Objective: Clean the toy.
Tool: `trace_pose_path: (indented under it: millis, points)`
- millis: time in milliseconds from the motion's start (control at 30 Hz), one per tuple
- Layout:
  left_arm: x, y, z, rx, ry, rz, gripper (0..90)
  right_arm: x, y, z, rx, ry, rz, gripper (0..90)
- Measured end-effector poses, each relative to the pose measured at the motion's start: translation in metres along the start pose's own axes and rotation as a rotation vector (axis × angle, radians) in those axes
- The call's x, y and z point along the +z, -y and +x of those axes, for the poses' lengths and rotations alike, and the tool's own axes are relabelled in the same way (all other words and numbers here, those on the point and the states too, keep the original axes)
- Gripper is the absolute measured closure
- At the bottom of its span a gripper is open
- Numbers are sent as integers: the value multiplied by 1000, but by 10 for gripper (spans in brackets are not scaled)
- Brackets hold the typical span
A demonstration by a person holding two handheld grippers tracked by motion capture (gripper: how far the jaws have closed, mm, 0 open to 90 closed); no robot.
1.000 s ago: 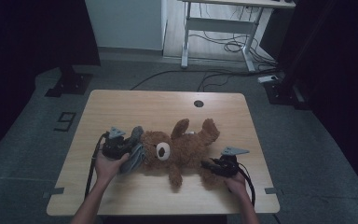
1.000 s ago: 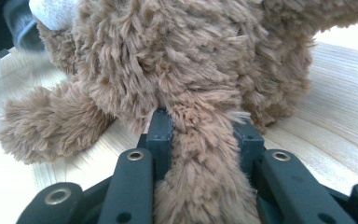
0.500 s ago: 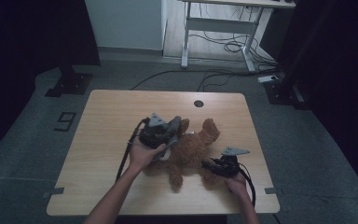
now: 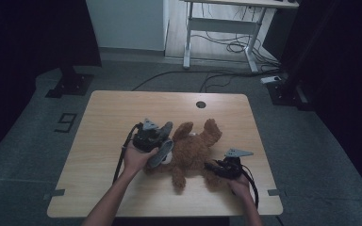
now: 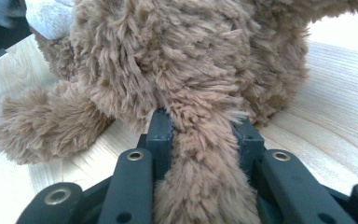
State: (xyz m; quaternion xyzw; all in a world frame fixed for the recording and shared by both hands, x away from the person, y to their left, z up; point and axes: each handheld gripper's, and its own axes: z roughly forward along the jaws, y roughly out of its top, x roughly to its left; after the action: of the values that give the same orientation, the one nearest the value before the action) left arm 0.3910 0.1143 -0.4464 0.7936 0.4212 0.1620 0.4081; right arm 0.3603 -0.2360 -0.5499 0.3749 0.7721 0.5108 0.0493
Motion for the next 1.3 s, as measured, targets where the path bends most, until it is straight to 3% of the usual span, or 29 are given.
trace_pose_path:
  millis: [200, 433, 533, 667, 767, 867, 1000, 1167, 1300]
  points:
    - [-6, 24, 27, -80, -28, -10, 757, 1, 0, 0, 6, -3, -3, 672]
    - [-5, 46, 40, -111, -63, 6, 759, 1, 1, 0, 8, -4, -5, 672]
    - [-3, 58, 46, -122, -80, 48, 759, 2, 1, 0, 9, -2, -5, 672]
    - [11, 79, 52, -158, -35, 111, 758, 2, 1, 0, 12, -1, -2, 672]
    - [17, 86, 51, -169, -18, 103, 758, 3, 1, 0, 11, 4, -2, 673]
    - [13, 79, 52, -166, -23, 86, 757, 4, 1, 0, 9, 12, -3, 673]
    - [-9, 58, 50, -127, -48, 20, 755, 6, -1, -1, 12, 39, -8, 673]
    - [-33, 23, 31, -56, -51, -71, 753, 9, -3, -3, 16, 72, -11, 674]
    - [-35, -4, 13, -22, -1, -120, 751, 12, -5, -3, 17, 93, -21, 676]
